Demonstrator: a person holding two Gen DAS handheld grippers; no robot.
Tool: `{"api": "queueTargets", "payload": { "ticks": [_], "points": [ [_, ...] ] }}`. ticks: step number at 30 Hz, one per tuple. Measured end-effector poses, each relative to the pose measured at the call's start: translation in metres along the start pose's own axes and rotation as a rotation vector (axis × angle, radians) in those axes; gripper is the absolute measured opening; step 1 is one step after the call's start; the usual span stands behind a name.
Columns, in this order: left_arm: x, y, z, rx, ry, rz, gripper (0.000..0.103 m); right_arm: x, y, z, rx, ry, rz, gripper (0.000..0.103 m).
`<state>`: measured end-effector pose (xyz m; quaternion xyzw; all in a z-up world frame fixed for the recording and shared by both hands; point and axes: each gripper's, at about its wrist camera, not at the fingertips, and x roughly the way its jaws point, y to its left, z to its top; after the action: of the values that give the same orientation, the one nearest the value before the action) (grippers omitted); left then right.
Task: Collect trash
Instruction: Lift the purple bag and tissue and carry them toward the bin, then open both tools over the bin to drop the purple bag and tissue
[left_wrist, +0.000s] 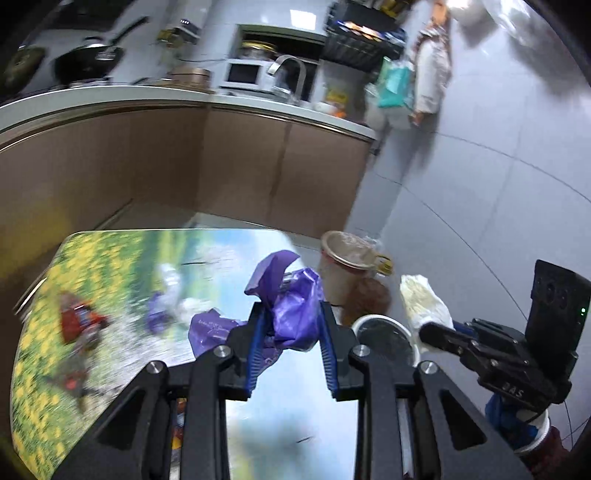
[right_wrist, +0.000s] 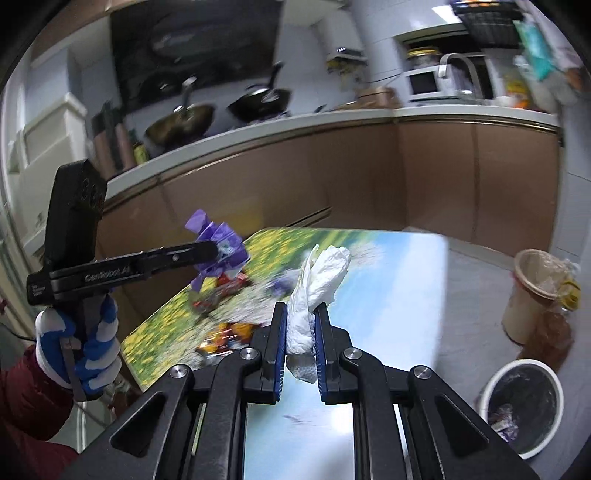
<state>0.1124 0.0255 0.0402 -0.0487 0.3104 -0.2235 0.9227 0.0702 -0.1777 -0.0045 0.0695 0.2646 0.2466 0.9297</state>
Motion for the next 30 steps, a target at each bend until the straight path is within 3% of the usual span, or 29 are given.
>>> {"api": "queueTargets", "payload": {
  "ticks": [7, 14, 19, 24, 26, 28, 30],
  "points": [
    [0.096, -0.085, 0.028, 0.125, 0.104, -0.133, 0.026, -0.020, -0.102, -0.012, 0.146, -0.047, -0.198, 0.014],
    [0.205, -0.170, 0.037, 0.193, 0.230, -0.251, 0.026, -0.018, -0.203, -0.041, 0.309, -0.004, -0.364, 0.014],
    [0.277, -0.216, 0.026, 0.220, 0.326, -0.283, 0.027, -0.009, -0.260, -0.065, 0.417, 0.038, -0.437, 0.016],
    [0.328, -0.237, 0.014, 0.194, 0.386, -0.304, 0.029, 0.001, -0.307, -0.081, 0.494, 0.076, -0.484, 0.018],
    [0.343, -0.243, 0.009, 0.179, 0.403, -0.302, 0.032, 0.007, -0.319, -0.087, 0.502, 0.099, -0.504, 0.022],
    [0.357, -0.245, 0.008, 0.163, 0.416, -0.302, 0.039, 0.011, -0.331, -0.094, 0.513, 0.119, -0.525, 0.037],
    [0.365, -0.247, 0.007, 0.143, 0.431, -0.316, 0.044, 0.012, -0.338, -0.101, 0.530, 0.128, -0.543, 0.046]
  ]
}}
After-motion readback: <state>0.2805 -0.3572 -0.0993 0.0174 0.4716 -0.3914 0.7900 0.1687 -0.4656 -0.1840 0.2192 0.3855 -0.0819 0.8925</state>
